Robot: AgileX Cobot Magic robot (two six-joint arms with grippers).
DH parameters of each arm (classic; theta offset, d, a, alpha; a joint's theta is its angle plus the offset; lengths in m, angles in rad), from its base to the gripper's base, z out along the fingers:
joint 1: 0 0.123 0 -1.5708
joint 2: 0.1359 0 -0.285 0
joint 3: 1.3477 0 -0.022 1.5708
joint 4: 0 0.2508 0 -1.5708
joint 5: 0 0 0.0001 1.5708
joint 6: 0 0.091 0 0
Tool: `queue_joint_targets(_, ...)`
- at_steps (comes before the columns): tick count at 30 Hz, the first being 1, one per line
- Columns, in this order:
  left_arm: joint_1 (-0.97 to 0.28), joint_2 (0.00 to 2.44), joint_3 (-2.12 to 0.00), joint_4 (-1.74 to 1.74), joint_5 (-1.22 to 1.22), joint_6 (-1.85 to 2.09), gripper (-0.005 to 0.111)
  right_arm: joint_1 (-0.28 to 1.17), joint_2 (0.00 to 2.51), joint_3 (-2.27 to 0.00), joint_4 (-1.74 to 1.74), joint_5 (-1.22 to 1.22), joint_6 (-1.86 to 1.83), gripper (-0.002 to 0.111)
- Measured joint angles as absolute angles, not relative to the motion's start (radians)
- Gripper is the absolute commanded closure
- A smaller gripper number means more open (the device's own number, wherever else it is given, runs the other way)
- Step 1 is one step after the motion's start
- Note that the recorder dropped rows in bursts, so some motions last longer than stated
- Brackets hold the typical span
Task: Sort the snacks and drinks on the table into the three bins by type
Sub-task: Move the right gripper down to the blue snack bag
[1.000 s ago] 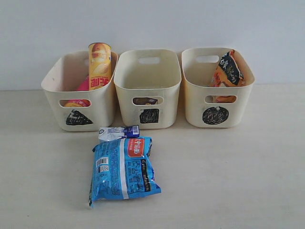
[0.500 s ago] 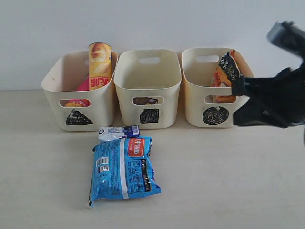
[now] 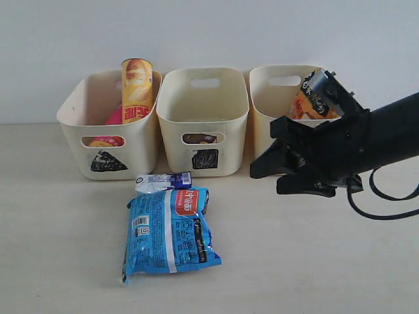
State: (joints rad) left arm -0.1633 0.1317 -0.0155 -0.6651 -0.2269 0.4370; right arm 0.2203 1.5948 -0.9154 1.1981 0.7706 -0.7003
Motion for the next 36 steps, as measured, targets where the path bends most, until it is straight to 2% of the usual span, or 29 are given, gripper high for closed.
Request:
queue_joint_targets(7, -0.163, 0.132, -0.016, -0.681, -0.232, 0.439, 0.102, 0.230, 1.723, -1.000, 1.222, 0.773, -0.739, 0.034)
queue_joint_targets(13, -0.163, 0.122, -0.016, -0.692, -0.177, 0.439, 0.102, 0.323, 1.823, -1.040, 1.224, 0.746, -0.778, 0.034)
queue_joint_targets(19, -0.163, 0.015, -0.016, -0.692, -0.109, 0.439, 0.102, 0.399, 1.895, -1.045, 1.225, 0.641, -0.805, 0.034)
queue_joint_targets(36, -0.163, 0.004, -0.016, -0.694, -0.034, 0.439, 0.102, 0.433, 2.048, -1.189, 1.273, 0.651, -0.834, 0.034)
